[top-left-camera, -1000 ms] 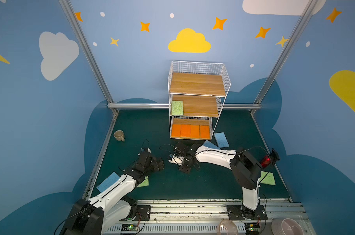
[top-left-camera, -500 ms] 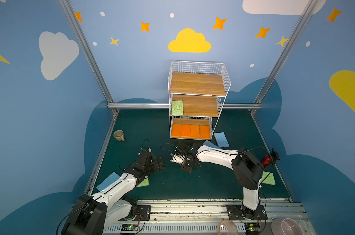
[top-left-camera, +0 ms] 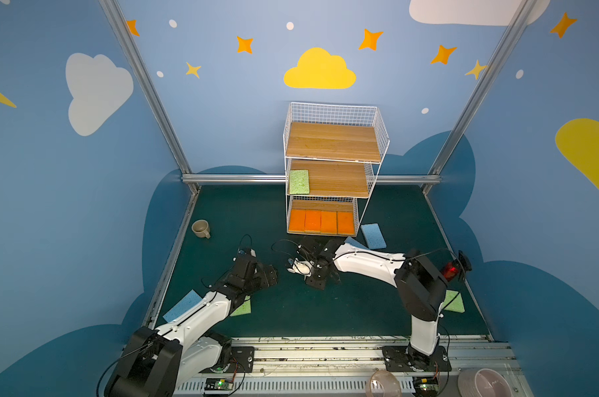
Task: Place and organize the cleaning sponges onto the shelf
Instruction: 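Close the right gripper on the green sponge and lift it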
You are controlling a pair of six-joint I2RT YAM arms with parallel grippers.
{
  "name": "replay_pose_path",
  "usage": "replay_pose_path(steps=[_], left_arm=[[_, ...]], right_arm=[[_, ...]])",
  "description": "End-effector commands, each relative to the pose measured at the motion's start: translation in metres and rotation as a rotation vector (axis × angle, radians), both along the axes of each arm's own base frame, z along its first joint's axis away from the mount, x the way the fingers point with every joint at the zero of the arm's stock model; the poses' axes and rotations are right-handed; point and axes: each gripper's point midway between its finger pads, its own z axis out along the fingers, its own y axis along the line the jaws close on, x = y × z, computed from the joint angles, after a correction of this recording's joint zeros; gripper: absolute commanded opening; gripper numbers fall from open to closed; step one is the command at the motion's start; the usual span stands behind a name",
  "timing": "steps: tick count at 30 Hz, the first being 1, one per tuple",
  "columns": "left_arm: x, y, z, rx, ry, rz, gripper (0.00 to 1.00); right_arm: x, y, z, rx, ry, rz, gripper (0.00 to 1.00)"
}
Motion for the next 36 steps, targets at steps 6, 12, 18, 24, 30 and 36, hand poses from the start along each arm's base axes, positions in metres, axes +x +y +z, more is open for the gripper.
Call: replay_pose_path(steps=[6,12,18,24,30,36], left_arm=[[0.0,0.002,-0.001,-0.003,-0.012,-0.003,1.0],[0.0,0.001,0.001,-0.007,-0.011,-0.01,1.0],[-0.006,-0.002,0.01,-0.035,-0.006,-0.021,1.0],[-0.01,-0.005,0.04,-0.086,-0.094,-0.044,1.0],[-0.016,-0.003,0.071,-0.112,-0.177,-0.046,1.0],[-0.02,-0.003,0.09,-0.131,-0.207,-0.053,1.0]], right_arm=[[0.001,-0.004,-0.012,-0.031,0.01,0.009,0.25],[-0.004,0.002,0.001,0.03,0.01,0.003,0.0],[-0.003,0.004,0.043,0.139,-0.057,-0.026,0.0],[-0.001,-0.005,0.097,0.191,-0.163,-0.045,0.0],[-0.005,-0.009,0.164,0.226,-0.341,-0.023,0.0],[0.0,-0.014,0.229,0.272,-0.604,0.021,0.0]])
